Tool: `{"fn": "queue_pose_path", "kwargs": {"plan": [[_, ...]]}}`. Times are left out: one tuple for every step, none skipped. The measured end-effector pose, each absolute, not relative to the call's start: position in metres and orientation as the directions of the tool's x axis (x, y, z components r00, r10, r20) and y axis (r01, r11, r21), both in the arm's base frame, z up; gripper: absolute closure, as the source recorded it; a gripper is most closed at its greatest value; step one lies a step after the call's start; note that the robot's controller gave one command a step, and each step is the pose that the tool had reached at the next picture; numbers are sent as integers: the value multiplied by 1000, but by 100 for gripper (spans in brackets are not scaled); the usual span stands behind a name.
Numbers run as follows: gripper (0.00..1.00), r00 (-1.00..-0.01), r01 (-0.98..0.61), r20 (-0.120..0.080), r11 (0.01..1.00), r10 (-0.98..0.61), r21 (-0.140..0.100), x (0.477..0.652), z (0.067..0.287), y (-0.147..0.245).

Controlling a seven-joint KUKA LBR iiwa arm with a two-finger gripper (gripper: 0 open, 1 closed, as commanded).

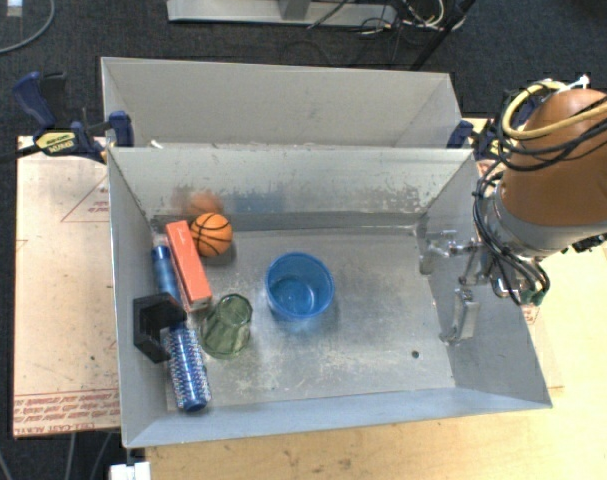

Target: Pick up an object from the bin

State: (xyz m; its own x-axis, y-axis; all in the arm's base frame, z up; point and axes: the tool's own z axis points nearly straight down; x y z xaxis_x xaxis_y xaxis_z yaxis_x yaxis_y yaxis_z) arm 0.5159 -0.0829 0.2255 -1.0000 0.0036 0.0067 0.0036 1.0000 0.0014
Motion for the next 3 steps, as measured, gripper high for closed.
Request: {"fn": "queue_pose_path", "kwargs": {"plan": [[0, -1000, 1, -1, 1000, 1, 0, 517, 230, -83], [0, -999, -42, -6, 999, -42, -3, 516, 216, -67], [0, -997, -78, -4, 997, -78, 2, 510, 171, -46]]}}
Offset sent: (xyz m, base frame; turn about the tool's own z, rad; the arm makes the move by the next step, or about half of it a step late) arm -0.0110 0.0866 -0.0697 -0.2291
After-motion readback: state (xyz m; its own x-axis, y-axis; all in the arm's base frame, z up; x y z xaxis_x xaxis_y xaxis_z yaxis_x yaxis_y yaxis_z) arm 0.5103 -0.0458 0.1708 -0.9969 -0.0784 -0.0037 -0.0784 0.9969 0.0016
